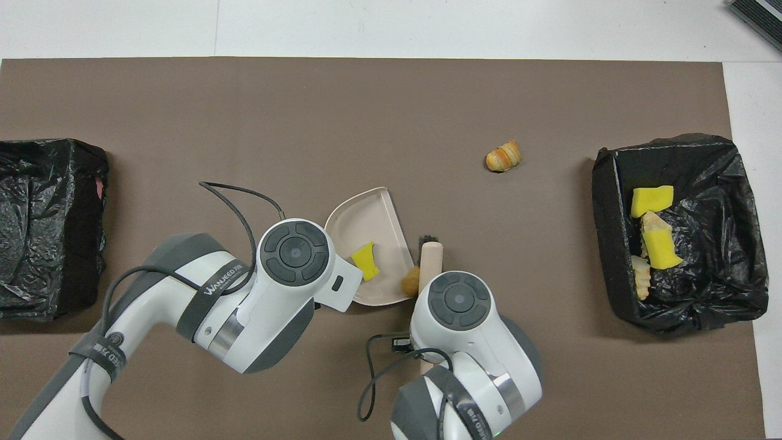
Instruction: Sweep and dump trash in bin
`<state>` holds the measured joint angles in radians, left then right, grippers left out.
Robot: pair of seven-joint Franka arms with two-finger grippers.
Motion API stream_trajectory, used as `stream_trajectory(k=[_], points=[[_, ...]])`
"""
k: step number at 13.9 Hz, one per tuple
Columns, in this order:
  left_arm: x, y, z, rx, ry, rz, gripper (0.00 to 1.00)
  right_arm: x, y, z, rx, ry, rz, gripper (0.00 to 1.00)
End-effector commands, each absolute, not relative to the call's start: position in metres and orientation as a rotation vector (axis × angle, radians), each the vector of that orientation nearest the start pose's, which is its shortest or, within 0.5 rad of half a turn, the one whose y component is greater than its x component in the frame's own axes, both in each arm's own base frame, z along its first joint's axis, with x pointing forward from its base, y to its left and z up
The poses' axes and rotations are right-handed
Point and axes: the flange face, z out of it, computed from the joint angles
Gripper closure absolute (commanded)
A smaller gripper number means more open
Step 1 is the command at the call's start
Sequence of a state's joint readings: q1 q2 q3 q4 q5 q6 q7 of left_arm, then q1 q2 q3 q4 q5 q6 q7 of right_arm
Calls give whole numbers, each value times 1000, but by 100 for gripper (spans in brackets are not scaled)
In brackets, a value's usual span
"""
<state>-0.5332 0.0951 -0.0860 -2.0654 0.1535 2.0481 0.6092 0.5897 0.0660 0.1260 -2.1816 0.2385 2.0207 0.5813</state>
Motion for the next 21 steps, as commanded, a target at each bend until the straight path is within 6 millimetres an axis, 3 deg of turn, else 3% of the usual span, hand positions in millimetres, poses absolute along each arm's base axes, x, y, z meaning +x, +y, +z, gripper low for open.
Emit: stream_trajectory(k=[1,3,5,8,9,11,13,16,19,21], points=[[448,-309,381,-2379,1827,154,100,387,374,352,-3037,-34,483,100],[449,-308,381,-2382,1824,152,100,385,376,357,-3035,-45,478,100],[449,-307,381,-2385,1820,152,100,387,362,371,-3044,-32,522,100],[452,-305,381,-2412,1800,148,100,417,312,389,-3068,70,564,100],[452,-305,380,-2426,1790,147,100,426,303,392,-3138,19,546,100],[452,-305,380,-2435,1777,146,100,462,267,391,-3213,-1,485,100],[452,-305,380,-2437,1774,149,100,514,215,395,-3188,-212,470,100],[453,-304,380,-2455,1753,143,100,589,155,403,-3268,-422,507,100],[462,-304,380,-2769,1500,115,100,641,115,394,-3346,-623,554,100],[461,-303,380,-2785,1481,133,100,665,106,385,-3398,-744,566,100]])
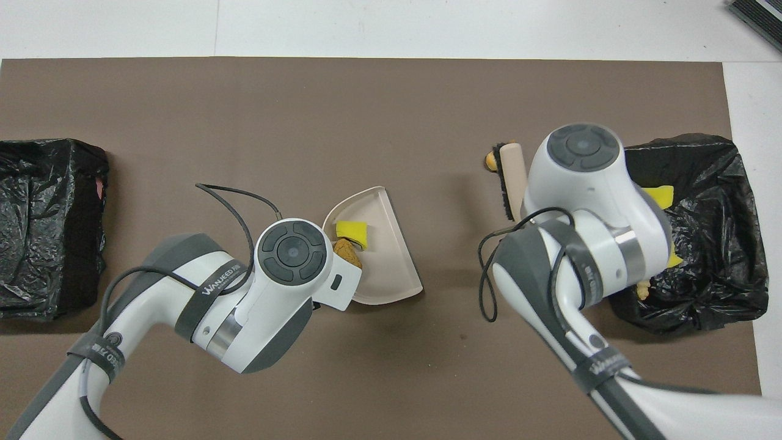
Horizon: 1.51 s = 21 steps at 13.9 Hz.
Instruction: Sweep and dump trash in bin
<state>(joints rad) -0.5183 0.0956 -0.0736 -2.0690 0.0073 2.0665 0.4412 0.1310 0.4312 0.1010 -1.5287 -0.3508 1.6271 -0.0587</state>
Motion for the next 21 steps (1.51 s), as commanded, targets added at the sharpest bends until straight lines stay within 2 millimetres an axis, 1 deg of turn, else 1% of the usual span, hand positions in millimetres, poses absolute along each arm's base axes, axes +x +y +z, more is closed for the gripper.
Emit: stream_trajectory(k=[1,2,3,5,7,8,11,13,15,16,19,21], points=[[461,-303,380,-2799,1457,133,100,677,102,379,-3424,-790,578,100],[461,-303,379,-2819,1415,131,100,686,101,371,-3450,-833,603,100],[461,-304,379,-2824,1404,127,100,692,105,358,-3469,-864,643,100],[460,-304,379,-2824,1404,129,100,691,108,333,-3454,-888,733,100],[460,-303,378,-2825,1402,132,100,683,124,312,-3427,-928,845,100],[460,-304,379,-2824,1404,127,100,678,139,305,-3417,-963,881,100],[459,-304,378,-2824,1404,131,100,663,175,307,-3368,-981,959,100],[459,-304,378,-2824,1404,132,100,651,198,302,-3278,-857,947,100],[459,-303,378,-2823,1404,134,100,635,234,301,-3279,-774,946,100],[459,-303,378,-2823,1404,134,100,628,247,300,-3262,-735,943,100],[459,-303,378,-2823,1404,134,100,611,280,302,-3206,-719,948,100],[459,-303,378,-2823,1404,134,100,604,295,303,-3164,-643,943,100]])
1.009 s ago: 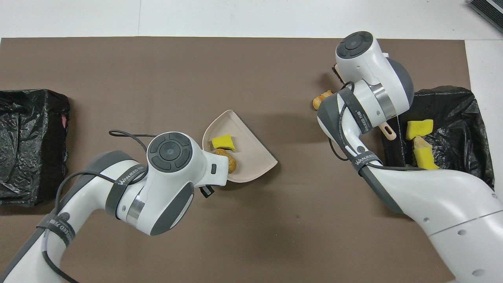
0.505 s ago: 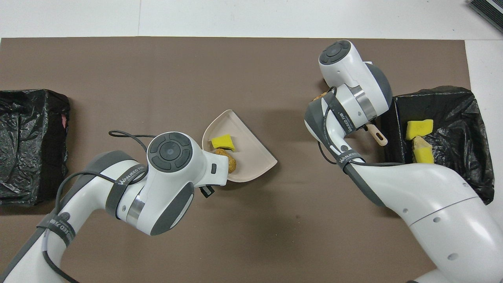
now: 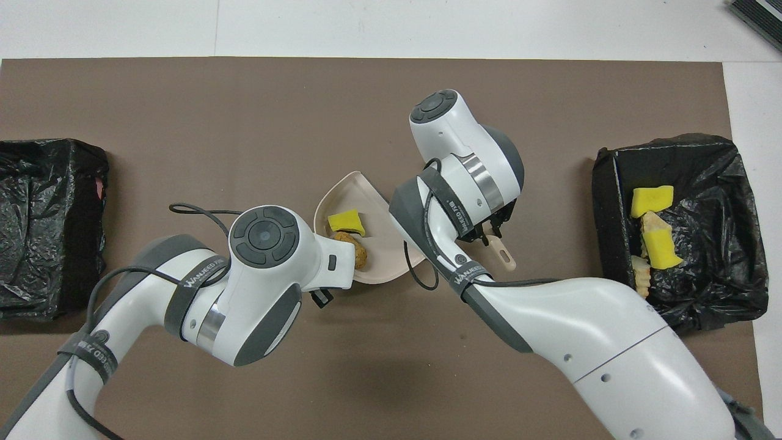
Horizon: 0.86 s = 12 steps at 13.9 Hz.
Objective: Sweep and dump trash in bin
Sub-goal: 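Sweep the nuggets into the dustpan with the right gripper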
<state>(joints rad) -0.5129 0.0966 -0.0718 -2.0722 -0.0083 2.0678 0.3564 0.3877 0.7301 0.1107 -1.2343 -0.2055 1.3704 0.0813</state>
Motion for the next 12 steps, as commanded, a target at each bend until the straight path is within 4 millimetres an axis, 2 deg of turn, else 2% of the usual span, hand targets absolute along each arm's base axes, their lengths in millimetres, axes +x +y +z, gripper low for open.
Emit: stream_trajectory(k=[1,4,5,6,9,10,12], points=[[459,-303,378,-2823,1404,134,100,599,303,305,-3142,-648,948,100],[459,-303,378,-2822,1406,134,100,579,334,310,-3072,-671,960,100],[459,-303,378,-2823,1404,134,100,574,336,324,-3065,-682,949,100],[459,-303,378,-2823,1404,134,100,566,335,330,-3025,-707,971,100],[459,-302,377,-2823,1404,136,100,550,326,374,-2923,-791,924,100],[458,-302,377,-2818,1412,143,100,546,324,382,-2916,-799,940,100],[460,-299,377,-2820,1410,143,100,547,320,383,-2919,-774,951,100]])
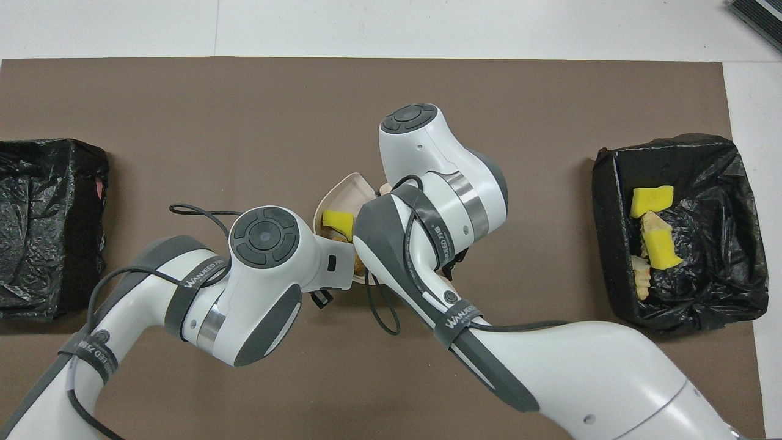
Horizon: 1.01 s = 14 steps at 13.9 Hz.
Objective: Sweep and dump trash in bin
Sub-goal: 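Sweep the nuggets into the dustpan with the right gripper, then carry the loaded dustpan with the left gripper to the nearby black bag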
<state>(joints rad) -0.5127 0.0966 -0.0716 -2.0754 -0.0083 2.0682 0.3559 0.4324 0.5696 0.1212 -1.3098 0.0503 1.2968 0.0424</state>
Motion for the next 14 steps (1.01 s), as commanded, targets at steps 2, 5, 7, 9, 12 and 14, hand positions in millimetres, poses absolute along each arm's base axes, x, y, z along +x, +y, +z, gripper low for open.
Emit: stream_trajectory(k=[2,5,7,9,12,14], points=[[463,-296,379,-2825,1400,143,100,540,304,384,-2931,-720,995,100],[475,-271,384,-2865,1313,167,100,515,297,394,-3028,-502,1021,100],[492,-238,403,-2905,1236,125,100,490,302,392,-3103,-349,1034,100],[505,-200,428,-2941,1153,61,100,452,331,379,-3132,-162,902,100],[530,-117,461,-2961,1096,-18,100,423,391,359,-3106,44,806,100],[535,-72,478,-2982,1025,-33,100,404,422,354,-3101,147,780,100]])
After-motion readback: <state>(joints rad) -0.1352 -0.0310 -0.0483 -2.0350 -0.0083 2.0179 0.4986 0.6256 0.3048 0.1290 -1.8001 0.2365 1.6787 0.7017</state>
